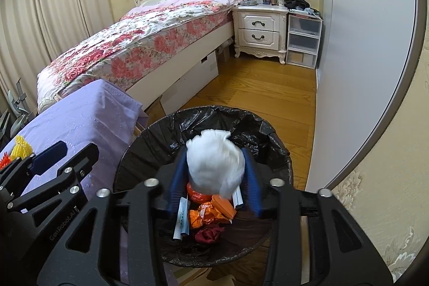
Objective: Collect trash
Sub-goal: 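Open both grippers to drop the bottle and white ball into the bin, then move both open tools back over the mesh sleeves on the table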
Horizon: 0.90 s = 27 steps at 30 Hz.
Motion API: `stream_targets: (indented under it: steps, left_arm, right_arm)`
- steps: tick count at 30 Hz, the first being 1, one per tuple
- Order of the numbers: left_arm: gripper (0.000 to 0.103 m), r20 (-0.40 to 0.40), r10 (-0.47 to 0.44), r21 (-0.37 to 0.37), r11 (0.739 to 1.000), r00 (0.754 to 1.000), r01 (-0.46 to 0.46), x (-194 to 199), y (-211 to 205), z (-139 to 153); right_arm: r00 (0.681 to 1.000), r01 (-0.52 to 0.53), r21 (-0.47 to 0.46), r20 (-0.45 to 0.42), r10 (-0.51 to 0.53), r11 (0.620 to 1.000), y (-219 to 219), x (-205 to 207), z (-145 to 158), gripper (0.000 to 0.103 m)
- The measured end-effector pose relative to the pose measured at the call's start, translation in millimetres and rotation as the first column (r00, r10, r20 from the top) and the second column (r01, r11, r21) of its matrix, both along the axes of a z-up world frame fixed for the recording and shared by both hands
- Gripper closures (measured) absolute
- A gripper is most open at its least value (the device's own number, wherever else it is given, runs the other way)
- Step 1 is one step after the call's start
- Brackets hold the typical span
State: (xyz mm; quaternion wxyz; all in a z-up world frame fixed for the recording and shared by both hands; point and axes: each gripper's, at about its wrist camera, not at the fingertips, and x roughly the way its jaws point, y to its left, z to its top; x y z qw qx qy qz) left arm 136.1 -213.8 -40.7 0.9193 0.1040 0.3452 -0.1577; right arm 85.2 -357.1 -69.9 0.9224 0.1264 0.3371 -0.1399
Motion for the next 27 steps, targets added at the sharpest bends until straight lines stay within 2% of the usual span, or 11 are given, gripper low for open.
stream_targets:
  steps: [5, 9, 13, 18, 27]
  left_arm:
    - [0.033, 0.006, 0.014, 0.003, 1.0, 1.0, -0.014, -0.8, 3.4, 1.5]
    - [0.031, 0.001, 0.028, -0.004, 1.0, 1.0, -0.028, -0.1, 8.5, 1.7]
    - [0.029, 0.003, 0.043, -0.004, 0.999, 0.999, -0.043, -0.2, 13.7, 2.7]
    - [0.029, 0.01, 0.07, 0.008, 0.998, 0.997, -0.07, -4.3, 26.3, 4.6]
    - [0.029, -0.005, 0.17, 0.017, 0.985, 0.985, -0.17, -16.6, 82.7, 1.9]
  right_arm:
    - [1.0, 0.011, -0.001, 0.004, -0.011, 1.0, -1.2, -2.1, -0.2, 0.055]
    - [1.0, 0.019, -0.003, 0.005, -0.019, 1.0, -1.8, -2.4, 0.6, 0.05]
    - [1.0, 0.019, -0.004, 0.005, -0.019, 1.0, -1.4, -2.6, 0.9, 0.045]
    - [1.0, 0.007, -0.002, 0.0, -0.007, 1.0, 2.5, -4.4, 1.0, 0.044]
    - [0.994, -0.113, 0.009, -0.01, 0.113, 0.994, 47.3, -8.3, 1.4, 0.043]
